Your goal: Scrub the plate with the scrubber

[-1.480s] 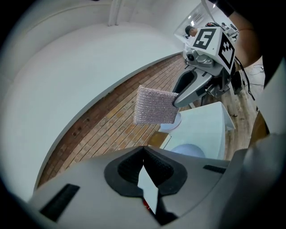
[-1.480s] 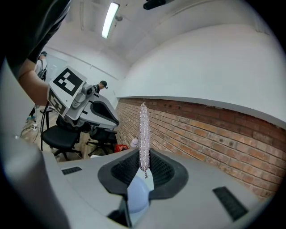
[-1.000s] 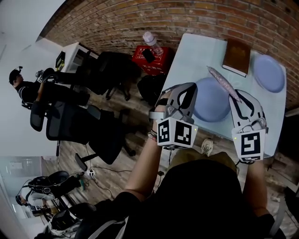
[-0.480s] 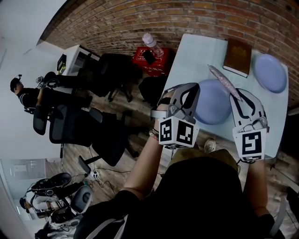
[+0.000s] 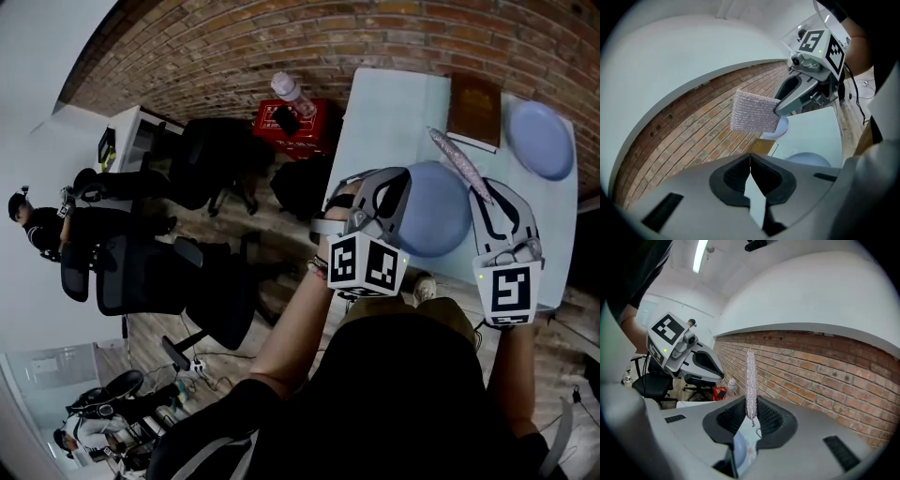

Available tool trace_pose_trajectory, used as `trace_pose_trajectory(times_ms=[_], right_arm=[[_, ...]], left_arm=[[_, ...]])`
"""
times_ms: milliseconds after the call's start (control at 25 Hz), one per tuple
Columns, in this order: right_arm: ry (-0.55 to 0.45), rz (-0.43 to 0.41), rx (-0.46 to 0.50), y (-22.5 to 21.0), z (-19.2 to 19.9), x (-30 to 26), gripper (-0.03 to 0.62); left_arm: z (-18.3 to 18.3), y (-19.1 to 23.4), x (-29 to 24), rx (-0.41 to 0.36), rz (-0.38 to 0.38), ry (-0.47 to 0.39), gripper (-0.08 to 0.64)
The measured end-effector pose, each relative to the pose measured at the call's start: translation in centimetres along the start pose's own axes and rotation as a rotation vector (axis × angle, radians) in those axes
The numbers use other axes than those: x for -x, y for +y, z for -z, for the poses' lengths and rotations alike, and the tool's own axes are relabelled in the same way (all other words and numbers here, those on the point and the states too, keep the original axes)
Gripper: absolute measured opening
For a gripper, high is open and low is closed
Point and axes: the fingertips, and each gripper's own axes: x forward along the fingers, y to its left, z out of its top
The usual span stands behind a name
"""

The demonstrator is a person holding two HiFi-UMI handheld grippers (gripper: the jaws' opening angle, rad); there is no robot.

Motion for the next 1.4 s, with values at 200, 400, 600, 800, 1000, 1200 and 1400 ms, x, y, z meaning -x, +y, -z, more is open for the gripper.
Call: trace_pose_trajectory(times_ms=[200,400,600,800,1000,1200,1400], right_arm=[[0.051,0.053,-0.009,0.6,-0.5,-2.6,0.087],[0.093,0.113,-0.03,1.3,-0.8,-4.2,0.087],[0.125,0.183,-0.037,2.1,-1.5,-5.1,0.087],[0.164,0.243,-0.054,2.4,-0.6,-5.7,0.087],[0.19,0.254,-0.062,2.8,0.2,-5.7,0.087],[0.207,0.233,-0.048,2.4,0.7,-6.4,0.087],[0.221,0.215,-0.043,2.3,0.9,-6.8,0.087]], left_arm=[[2.1,1.4,-1.8,-0.018,0.067,-0.033,0.022],[4.5,2.5,-3.0,-0.071,0.13,-0.048,0.021],[5.4,3.0,-3.4,-0.093,0.192,-0.102,0.021],[7.0,3.0,-4.0,-0.104,0.24,-0.126,0.023],[8.2,2.1,-4.6,-0.12,0.283,-0.119,0.023],[8.5,1.4,-5.7,-0.115,0.3,-0.105,0.023],[10.8,0.6,-6.6,-0.064,0.325,-0.044,0.023]])
